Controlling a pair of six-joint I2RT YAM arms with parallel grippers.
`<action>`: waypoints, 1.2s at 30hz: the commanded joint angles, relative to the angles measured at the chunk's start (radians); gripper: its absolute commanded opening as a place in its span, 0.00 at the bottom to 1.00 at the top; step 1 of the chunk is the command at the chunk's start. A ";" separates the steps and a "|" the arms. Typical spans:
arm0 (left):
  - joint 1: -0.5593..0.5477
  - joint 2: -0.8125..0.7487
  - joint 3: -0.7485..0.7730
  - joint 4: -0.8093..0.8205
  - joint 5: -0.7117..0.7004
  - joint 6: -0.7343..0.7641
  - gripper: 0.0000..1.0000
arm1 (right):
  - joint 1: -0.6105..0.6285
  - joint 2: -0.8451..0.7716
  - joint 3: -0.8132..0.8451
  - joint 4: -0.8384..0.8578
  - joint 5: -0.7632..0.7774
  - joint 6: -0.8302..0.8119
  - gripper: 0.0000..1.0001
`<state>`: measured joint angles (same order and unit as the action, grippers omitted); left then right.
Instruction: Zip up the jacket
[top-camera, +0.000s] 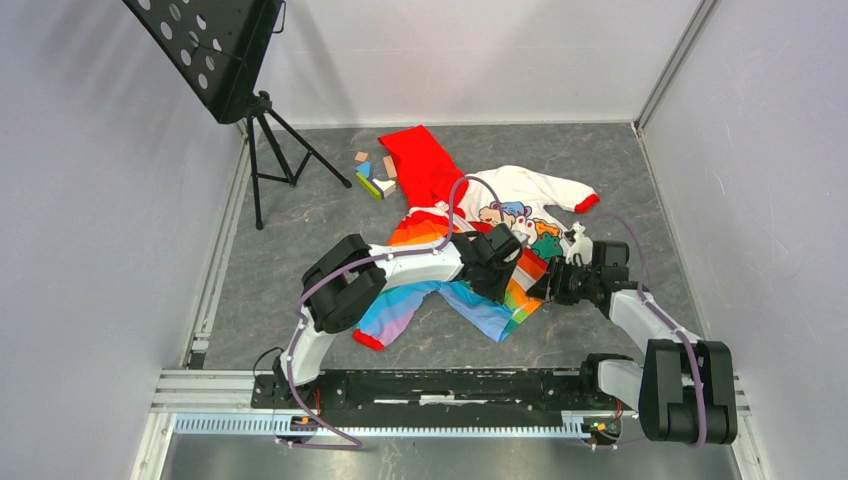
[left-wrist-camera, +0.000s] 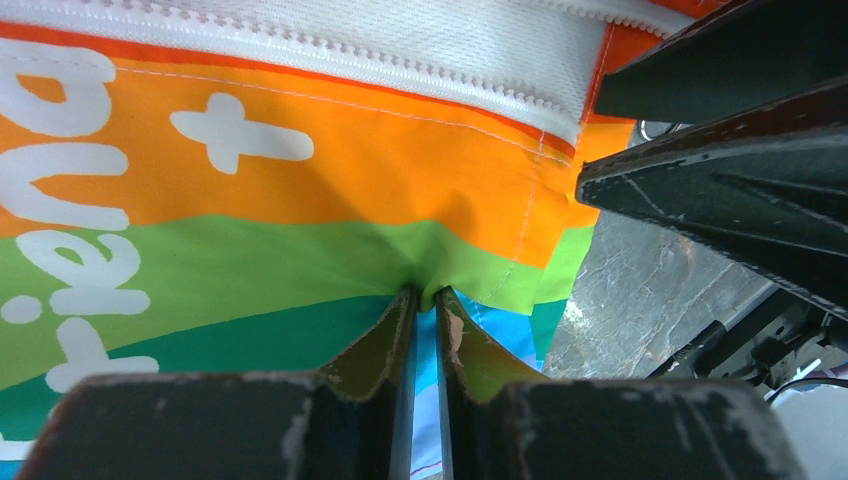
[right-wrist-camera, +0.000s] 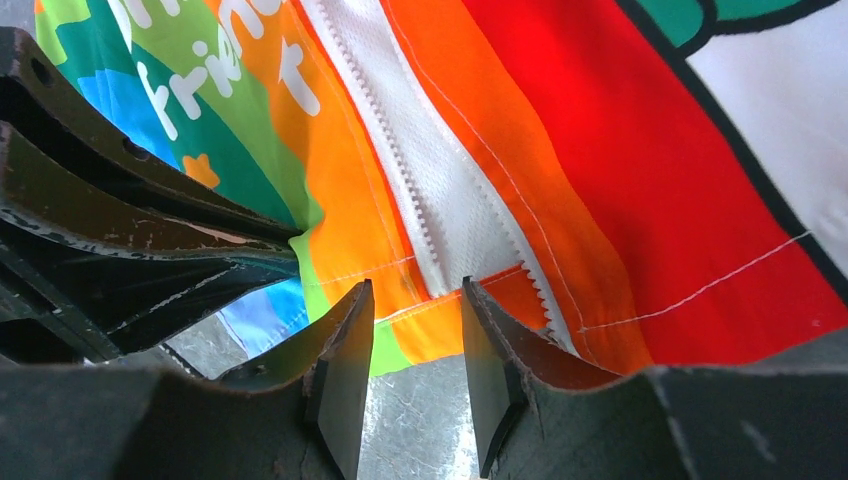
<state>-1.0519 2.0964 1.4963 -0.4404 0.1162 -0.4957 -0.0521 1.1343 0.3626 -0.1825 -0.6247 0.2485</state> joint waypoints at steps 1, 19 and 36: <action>0.002 -0.025 -0.031 0.046 0.018 -0.012 0.18 | 0.005 0.023 -0.009 0.071 -0.049 0.017 0.44; 0.016 -0.037 -0.068 0.061 0.019 -0.013 0.13 | 0.005 0.082 -0.009 0.133 -0.080 0.032 0.28; 0.141 -0.225 -0.244 0.316 0.355 -0.216 0.49 | 0.006 -0.028 -0.015 0.106 -0.136 0.055 0.00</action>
<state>-0.9810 2.0014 1.3525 -0.3187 0.2737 -0.5510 -0.0521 1.1366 0.3508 -0.0944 -0.7166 0.2932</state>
